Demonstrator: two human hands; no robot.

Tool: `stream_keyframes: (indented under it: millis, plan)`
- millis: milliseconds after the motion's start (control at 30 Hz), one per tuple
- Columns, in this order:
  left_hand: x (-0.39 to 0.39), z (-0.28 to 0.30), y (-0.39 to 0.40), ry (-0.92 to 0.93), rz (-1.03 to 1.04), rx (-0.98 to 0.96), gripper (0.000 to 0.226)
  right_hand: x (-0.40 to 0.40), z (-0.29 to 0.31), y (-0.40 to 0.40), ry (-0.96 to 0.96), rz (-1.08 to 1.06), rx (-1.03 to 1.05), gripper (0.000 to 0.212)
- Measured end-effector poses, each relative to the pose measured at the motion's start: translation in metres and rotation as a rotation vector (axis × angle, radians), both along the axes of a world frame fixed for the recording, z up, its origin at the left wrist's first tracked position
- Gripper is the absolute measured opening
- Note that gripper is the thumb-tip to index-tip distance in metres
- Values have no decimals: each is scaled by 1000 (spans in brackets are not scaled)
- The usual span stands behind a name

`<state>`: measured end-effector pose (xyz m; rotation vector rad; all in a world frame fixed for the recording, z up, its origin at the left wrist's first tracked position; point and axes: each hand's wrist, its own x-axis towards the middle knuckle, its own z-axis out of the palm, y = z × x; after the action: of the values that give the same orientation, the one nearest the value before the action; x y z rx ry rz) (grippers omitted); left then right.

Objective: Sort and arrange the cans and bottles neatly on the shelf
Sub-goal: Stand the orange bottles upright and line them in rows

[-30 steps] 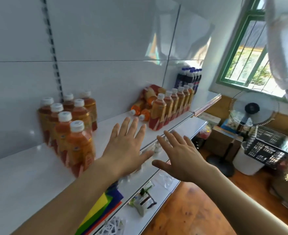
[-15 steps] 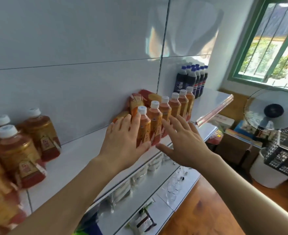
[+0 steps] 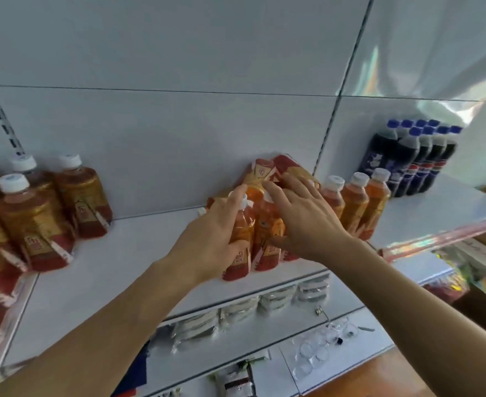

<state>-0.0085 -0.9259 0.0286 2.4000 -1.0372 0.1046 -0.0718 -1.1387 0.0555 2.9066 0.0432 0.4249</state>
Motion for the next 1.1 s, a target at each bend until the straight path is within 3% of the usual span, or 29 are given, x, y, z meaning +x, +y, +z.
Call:
stream_keyframes:
  millis: [167,367,733,1100]
  plan:
    - [-10,3,28,12,51,22,100,-3,5,12,-56,182,34,103]
    - [-6,2,99,0,174,12,100,25,-9,67,-60,310,169,107]
    - [40,9,188,-118,368,95,99,111,-13,183,-51,305,263,103]
    - [48,6,206,-123,272,61,102,144,-20,216,-37,223,245,106]
